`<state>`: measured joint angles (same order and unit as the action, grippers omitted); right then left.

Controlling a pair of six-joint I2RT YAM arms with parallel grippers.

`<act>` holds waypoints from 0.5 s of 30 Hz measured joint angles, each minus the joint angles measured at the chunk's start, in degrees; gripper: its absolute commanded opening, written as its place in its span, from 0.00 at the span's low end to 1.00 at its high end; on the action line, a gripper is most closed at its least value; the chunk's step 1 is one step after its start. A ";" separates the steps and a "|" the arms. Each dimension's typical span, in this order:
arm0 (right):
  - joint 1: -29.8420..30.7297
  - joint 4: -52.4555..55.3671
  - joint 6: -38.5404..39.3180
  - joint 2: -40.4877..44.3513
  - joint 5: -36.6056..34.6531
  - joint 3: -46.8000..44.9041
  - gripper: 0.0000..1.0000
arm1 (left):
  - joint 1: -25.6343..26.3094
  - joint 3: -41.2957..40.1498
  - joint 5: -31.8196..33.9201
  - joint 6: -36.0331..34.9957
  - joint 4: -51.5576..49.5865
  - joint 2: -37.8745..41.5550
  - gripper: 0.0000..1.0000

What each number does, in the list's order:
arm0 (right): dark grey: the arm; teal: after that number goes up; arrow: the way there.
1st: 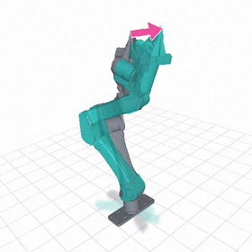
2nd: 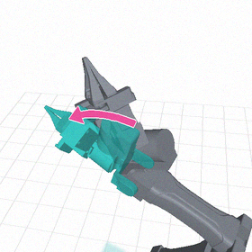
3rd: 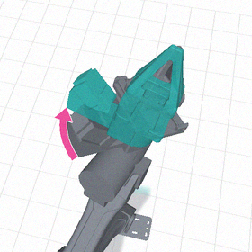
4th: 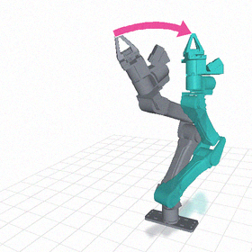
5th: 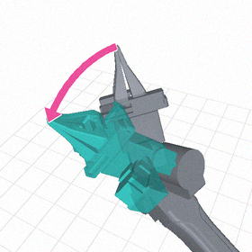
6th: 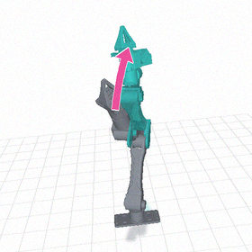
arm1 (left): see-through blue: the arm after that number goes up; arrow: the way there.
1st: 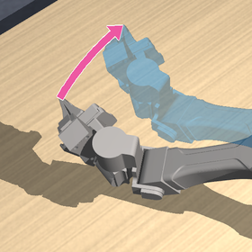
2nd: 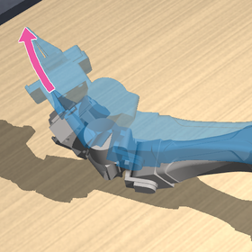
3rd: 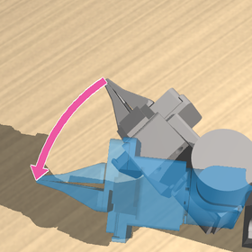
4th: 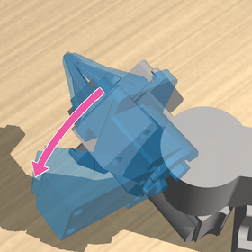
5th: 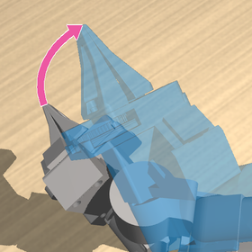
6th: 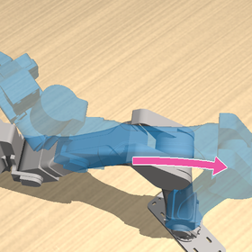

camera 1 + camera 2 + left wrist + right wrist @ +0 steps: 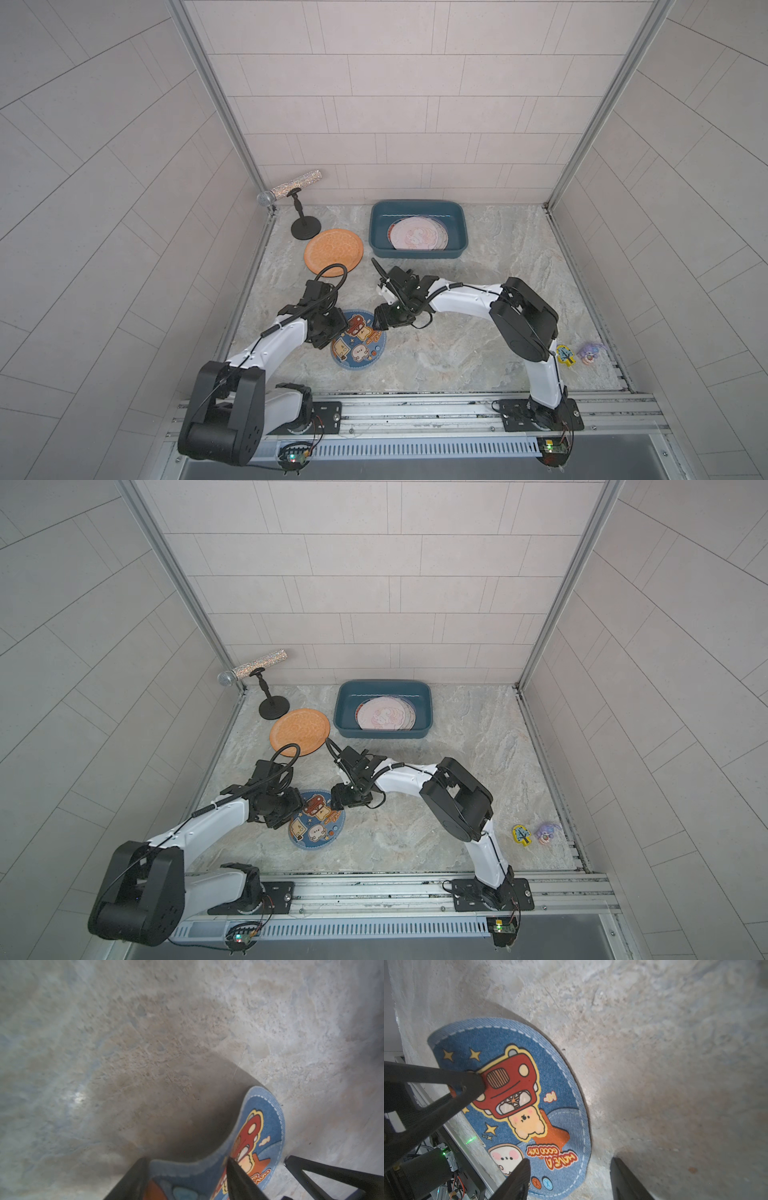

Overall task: Put the coasters into the storage box
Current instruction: Pick up the coaster from the center of the board.

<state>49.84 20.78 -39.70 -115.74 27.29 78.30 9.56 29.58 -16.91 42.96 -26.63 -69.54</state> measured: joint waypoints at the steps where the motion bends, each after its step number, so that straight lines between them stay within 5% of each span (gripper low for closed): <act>1: 0.00 -0.02 -0.02 0.02 0.00 -0.02 0.64 | 0.02 -0.13 0.00 0.11 -0.13 0.13 0.46; 15: -3.32 -3.02 -0.96 5.03 0.81 -7.45 0.66 | 0.59 -0.66 -0.44 1.03 -5.86 3.74 0.01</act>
<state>46.52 17.76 -40.66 -110.72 28.10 70.85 10.15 28.93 -17.34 43.99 -32.49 -65.80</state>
